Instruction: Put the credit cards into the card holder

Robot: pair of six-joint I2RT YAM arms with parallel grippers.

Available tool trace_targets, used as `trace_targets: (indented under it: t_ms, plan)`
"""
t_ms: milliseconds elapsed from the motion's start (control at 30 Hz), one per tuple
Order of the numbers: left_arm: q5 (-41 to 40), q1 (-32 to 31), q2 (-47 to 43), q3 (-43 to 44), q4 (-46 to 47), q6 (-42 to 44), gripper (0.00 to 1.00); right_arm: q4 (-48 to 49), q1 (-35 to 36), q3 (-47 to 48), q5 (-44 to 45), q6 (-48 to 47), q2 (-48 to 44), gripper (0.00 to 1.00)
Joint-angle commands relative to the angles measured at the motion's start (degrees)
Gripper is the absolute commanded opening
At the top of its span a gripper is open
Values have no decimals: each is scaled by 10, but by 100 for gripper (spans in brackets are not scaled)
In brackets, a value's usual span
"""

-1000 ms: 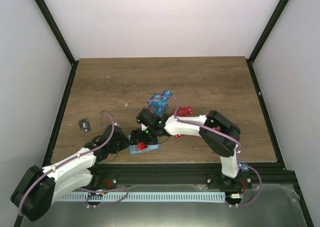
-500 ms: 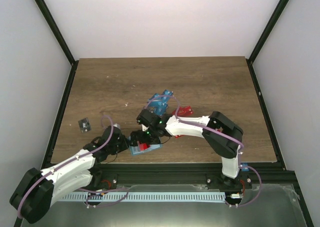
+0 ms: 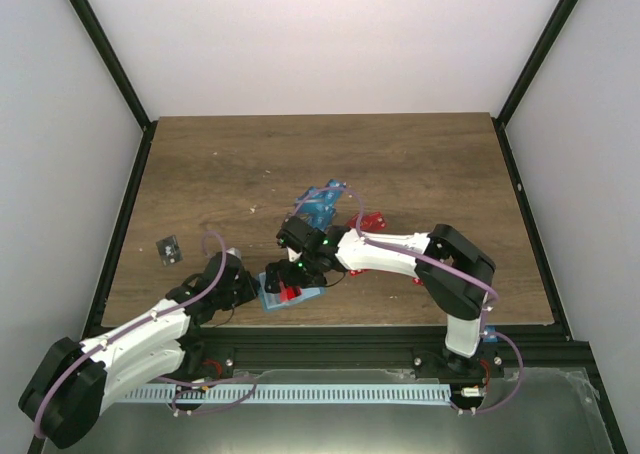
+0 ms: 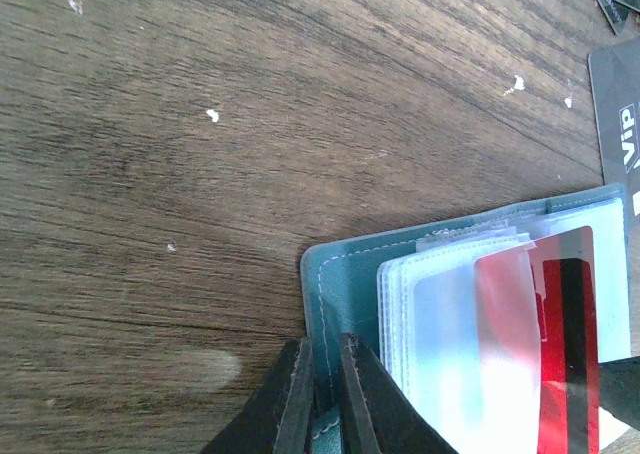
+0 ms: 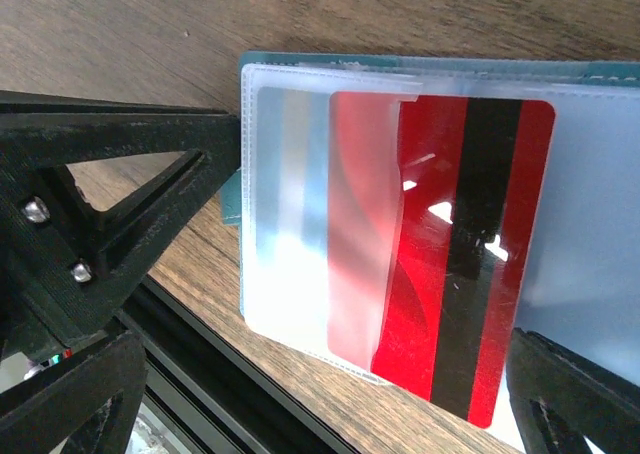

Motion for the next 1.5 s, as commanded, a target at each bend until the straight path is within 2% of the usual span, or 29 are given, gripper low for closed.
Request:
trace_targets:
  t_ms: [0, 400, 767, 933, 1200, 1467]
  plan:
    - [5, -3, 1, -7, -13, 7, 11, 21, -3, 9, -8, -5, 9, 99]
    - [9, -3, 0, -11, -7, 8, 10, 56, 16, 43, -46, 2, 60, 93]
    - [11, -3, 2, -11, -3, 9, 11, 69, 30, 62, -72, 1, 64, 92]
    - [13, -3, -17, -7, -15, 10, 11, 52, 26, 41, -43, -9, 34, 93]
    - [-5, -3, -82, 15, -66, 5, 21, 25, -2, -22, -18, -20, -71, 93]
    - [-26, -3, -72, 55, -79, 15, 31, 1, -91, -57, 31, -43, -135, 93]
